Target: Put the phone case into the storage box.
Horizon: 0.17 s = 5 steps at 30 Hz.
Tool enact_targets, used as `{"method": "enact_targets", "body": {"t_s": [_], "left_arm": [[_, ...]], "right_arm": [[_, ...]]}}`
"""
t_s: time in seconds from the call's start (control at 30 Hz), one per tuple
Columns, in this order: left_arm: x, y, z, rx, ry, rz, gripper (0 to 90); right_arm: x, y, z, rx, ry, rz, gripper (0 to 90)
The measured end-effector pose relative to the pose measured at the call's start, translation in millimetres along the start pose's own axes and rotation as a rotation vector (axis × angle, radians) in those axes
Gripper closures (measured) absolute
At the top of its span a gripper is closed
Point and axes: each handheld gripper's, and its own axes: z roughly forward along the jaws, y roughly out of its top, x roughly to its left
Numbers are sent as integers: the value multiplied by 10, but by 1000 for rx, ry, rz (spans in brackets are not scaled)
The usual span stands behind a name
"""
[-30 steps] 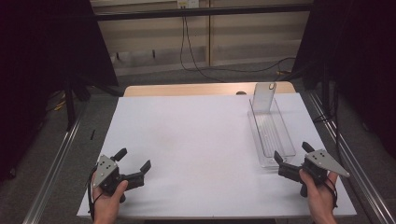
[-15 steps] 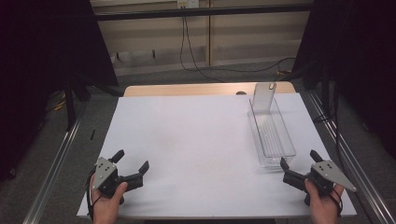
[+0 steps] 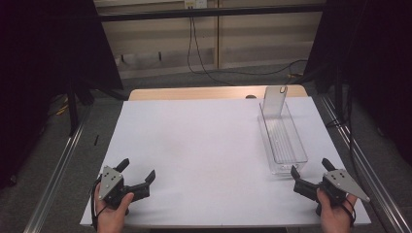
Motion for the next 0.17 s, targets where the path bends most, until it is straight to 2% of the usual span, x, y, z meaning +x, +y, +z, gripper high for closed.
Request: {"method": "enact_targets", "body": {"t_s": [0.17], "left_arm": [[-6, -1, 1, -1, 1, 1, 23]], "right_arm": [[-3, -5, -3, 6, 18, 4, 0]]}}
